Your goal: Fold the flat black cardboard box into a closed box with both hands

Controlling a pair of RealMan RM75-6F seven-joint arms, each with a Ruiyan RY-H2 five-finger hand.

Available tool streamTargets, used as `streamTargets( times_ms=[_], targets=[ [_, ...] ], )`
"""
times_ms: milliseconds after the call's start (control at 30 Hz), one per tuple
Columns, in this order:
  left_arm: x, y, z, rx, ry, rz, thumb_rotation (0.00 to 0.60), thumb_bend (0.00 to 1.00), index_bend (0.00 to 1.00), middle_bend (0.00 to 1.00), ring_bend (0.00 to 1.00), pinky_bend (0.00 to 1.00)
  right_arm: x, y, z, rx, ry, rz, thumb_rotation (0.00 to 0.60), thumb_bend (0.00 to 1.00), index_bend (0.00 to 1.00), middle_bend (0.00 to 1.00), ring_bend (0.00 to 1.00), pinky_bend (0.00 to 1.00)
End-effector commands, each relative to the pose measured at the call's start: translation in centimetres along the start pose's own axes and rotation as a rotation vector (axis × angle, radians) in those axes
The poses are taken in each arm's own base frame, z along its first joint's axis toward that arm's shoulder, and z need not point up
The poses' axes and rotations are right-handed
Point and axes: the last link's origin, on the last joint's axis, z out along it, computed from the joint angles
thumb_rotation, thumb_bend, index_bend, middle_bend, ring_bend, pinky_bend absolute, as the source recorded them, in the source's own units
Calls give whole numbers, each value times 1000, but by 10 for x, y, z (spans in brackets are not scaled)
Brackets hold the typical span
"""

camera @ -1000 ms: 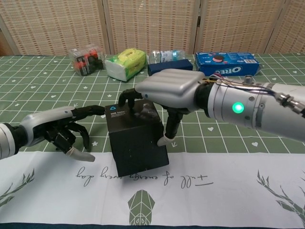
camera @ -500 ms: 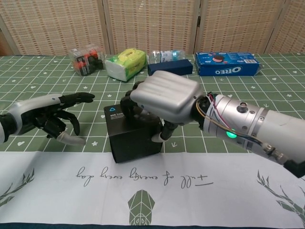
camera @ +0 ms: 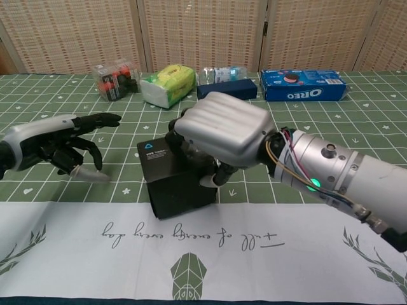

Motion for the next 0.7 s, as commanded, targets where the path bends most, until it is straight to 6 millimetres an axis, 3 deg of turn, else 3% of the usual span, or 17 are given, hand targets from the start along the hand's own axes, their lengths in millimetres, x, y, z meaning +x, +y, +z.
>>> streamTargets(
  times_ms=[33, 100, 200, 467, 567, 700],
  targets=[
    [10, 6, -5, -30, 29, 32, 600, 111, 0, 0, 464, 822, 15, 12, -14, -64, 3, 79, 600, 306, 276, 229, 233, 431],
    [18, 8, -10, -48, 58, 65, 600, 111, 0, 0, 474, 822, 24, 22, -24, -119, 7, 146, 600, 304, 226, 198, 212, 412],
    [31, 9, -18, -65, 121, 100, 600, 111, 0, 0, 565, 819, 40, 43, -47, -214, 33, 209, 600, 305, 210, 187, 203, 403],
    [71, -7, -57, 15, 286, 309, 600, 111, 41, 54, 296, 749, 52, 93, -123, -443, 28, 246, 600, 315, 201, 187, 203, 403],
    [83, -15, -76, 73, 355, 383, 600, 111, 55, 79, 258, 634, 48, 104, -151, -523, 15, 276, 600, 323, 201, 187, 203, 403],
    [90, -24, -100, 133, 431, 473, 600, 111, 76, 79, 247, 581, 39, 113, -187, -595, -10, 305, 600, 323, 201, 187, 203, 402]
  ],
)
